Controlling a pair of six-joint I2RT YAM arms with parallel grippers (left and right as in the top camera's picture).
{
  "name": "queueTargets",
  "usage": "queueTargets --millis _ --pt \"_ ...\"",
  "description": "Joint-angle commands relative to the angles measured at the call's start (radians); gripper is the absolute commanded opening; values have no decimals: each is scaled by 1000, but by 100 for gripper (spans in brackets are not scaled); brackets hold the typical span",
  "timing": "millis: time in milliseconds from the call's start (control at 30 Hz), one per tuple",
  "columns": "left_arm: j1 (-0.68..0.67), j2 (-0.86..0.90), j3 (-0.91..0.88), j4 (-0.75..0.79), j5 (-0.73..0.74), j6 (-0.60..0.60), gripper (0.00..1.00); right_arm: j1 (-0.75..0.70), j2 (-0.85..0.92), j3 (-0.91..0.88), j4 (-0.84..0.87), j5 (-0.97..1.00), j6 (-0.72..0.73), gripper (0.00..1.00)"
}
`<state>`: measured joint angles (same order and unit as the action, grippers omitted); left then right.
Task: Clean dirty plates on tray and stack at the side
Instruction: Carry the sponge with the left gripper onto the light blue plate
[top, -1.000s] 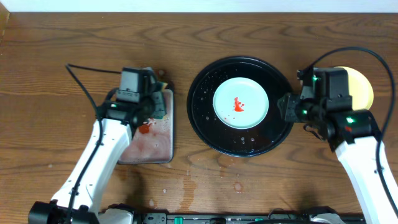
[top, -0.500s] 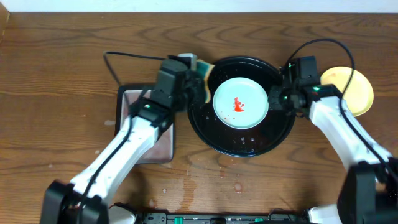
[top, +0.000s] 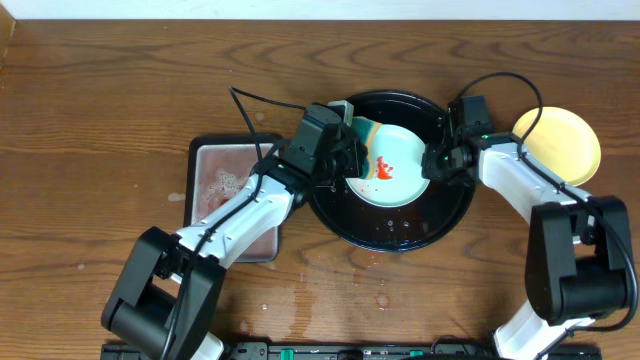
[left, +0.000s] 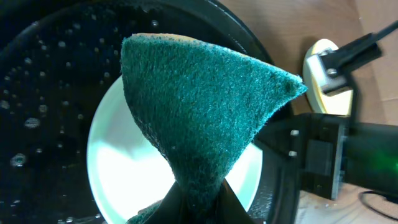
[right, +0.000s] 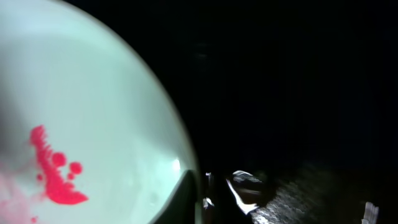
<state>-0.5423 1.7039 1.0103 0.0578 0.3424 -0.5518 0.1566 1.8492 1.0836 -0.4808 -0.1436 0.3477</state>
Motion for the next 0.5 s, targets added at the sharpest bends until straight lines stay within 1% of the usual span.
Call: queueTargets --millis 0,200,333,467 --pt "-3 5 26 12 14 -75 7 -7 16 8 9 3 33 1" --pt "-11 27 26 28 41 -113 7 2 16 8 29 -42 34 1" --pt "-23 65 26 51 44 -181 7 19 16 8 29 -51 34 1" --pt "-23 106 26 84 105 -229 7 29 16 8 29 -71 33 1"
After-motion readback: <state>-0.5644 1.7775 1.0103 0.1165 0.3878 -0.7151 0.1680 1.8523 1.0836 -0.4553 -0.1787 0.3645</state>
